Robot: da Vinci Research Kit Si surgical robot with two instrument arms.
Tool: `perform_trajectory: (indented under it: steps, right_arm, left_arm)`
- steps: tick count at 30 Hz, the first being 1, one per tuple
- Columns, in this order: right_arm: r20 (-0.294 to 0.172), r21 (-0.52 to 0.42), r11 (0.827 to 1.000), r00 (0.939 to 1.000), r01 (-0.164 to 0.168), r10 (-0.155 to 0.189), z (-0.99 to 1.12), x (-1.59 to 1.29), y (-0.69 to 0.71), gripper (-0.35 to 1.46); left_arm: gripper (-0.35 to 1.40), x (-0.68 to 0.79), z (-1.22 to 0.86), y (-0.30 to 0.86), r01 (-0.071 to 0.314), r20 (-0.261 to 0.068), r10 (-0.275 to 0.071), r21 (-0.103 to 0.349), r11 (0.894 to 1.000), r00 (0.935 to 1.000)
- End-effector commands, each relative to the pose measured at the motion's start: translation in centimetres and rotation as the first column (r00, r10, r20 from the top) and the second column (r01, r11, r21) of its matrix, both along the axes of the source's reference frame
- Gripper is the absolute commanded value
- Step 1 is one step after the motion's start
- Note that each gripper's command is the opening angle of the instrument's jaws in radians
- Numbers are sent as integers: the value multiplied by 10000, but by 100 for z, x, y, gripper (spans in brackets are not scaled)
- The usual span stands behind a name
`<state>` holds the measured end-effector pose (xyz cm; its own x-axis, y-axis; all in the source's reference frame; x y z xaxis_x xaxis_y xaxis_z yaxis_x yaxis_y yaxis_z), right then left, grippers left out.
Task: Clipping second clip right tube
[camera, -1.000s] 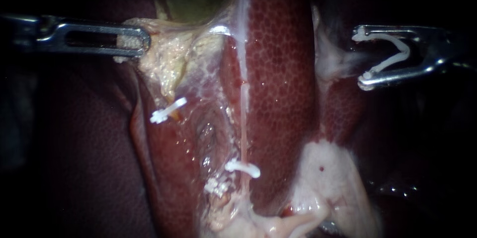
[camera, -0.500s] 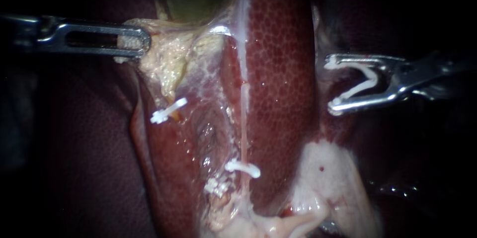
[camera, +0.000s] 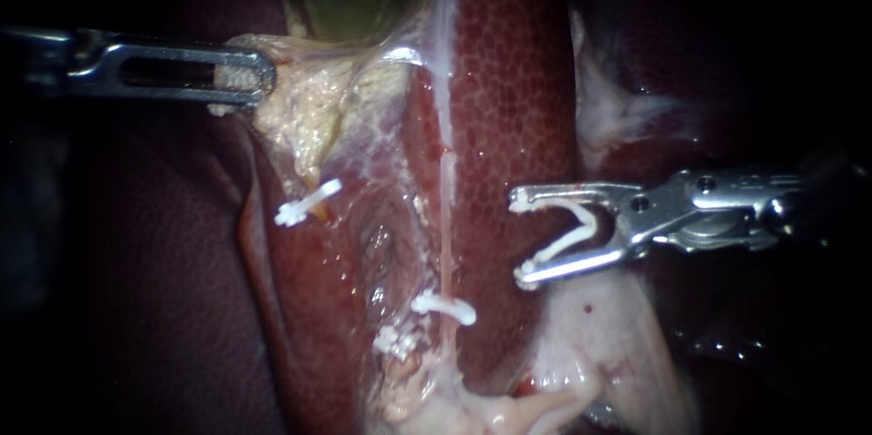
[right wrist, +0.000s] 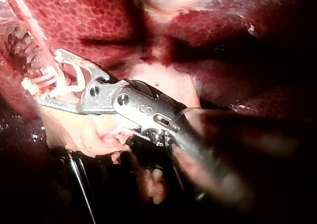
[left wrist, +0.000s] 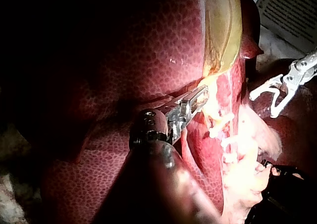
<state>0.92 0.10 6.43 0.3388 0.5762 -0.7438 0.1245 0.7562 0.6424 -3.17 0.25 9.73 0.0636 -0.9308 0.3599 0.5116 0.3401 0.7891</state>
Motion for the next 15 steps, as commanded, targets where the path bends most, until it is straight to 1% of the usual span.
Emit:
perform_trajectory:
  steps: [1, 7, 10, 15]
  right_arm:
    - [21, 29, 10000, 10000, 24, -24, 4, 3, -4, 57]
    - [185, 223, 9997, 9998, 85, -89, 25, 15, -16, 57]
    - [265, 277, 9996, 9996, 104, -111, 34, 19, -20, 57]
    - [428, 473, 9989, 9991, 42, -63, 47, 24, -24, 57]
  left_arm:
    - [-35, 0, 0, 0, -1, -1, 1, -1, 10000, 10000]
    - [-35, 0, -1, -1, 3, -4, -3, -2, 10000, 10000]
    - [-35, 0, -1, -1, 6, -6, -6, -3, 10000, 10000]
    - [-35, 0, -2, -2, 12, -11, -12, -3, 10000, 10000]
